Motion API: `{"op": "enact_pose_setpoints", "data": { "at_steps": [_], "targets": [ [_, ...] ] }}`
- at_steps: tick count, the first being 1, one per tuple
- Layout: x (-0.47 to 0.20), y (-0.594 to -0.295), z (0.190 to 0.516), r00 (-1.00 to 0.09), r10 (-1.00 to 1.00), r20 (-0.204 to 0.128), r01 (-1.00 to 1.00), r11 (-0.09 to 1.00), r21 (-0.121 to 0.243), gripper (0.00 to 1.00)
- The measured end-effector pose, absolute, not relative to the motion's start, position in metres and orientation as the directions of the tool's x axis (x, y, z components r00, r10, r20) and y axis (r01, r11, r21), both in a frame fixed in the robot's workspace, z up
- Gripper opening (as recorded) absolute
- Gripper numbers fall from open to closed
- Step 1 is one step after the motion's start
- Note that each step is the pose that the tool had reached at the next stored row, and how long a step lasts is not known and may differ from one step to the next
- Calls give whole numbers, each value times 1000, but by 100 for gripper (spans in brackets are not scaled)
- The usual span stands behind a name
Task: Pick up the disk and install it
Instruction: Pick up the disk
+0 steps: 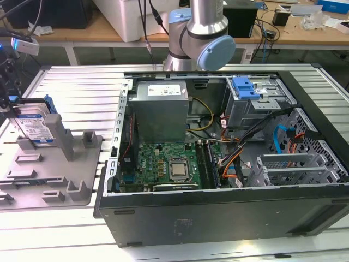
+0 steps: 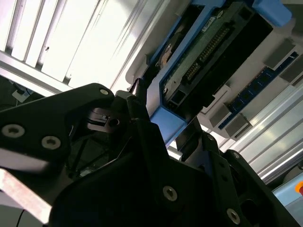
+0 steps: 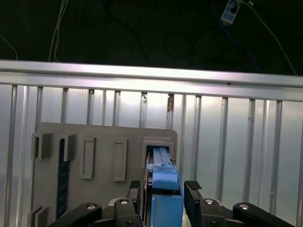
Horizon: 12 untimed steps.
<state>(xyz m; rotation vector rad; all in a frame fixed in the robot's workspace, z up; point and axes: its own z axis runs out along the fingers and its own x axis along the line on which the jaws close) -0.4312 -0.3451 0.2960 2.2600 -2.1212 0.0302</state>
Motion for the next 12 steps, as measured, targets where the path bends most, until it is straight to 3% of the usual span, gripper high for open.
{"op": "enact_pose_setpoints", "data": {
  "at_steps": [12],
  "targets": [
    [-431, -346, 295, 64, -997, 43, -998, -64, 17, 49]
  ]
}}
